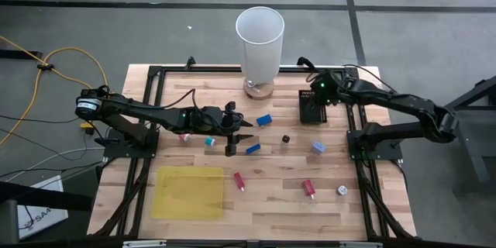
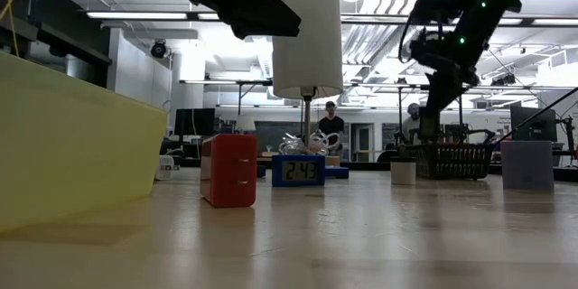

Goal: Pick & Place Office items
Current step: Put the black digital clock into the black bin

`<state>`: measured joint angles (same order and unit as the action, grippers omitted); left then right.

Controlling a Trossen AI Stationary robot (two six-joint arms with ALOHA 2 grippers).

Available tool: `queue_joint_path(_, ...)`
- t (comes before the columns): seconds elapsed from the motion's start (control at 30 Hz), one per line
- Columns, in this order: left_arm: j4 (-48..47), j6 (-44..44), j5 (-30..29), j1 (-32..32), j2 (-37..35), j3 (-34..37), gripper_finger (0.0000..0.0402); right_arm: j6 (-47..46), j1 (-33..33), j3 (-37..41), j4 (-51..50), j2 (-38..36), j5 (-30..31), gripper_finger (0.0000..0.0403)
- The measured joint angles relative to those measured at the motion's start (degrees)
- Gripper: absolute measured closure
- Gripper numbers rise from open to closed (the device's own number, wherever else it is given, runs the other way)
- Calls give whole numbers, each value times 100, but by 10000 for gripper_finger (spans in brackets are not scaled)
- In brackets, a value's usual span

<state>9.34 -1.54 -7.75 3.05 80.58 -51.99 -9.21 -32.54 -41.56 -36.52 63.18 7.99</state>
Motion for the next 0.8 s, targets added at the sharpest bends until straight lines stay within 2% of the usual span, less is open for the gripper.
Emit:
queue_joint_path(0.27, -4, 0, 0, 2, 0, 0, 240, -196, 3, 554, 519, 0, -86, 343)
queue_joint_path(0.4, -4, 0, 0, 2, 0, 0, 240, -284, 3, 777, 785, 1, -323, 343)
queue_joint_path(0.8, -2, 0, 2, 2, 0, 0, 240, -412, 3, 981, 910, 2, -551, 342)
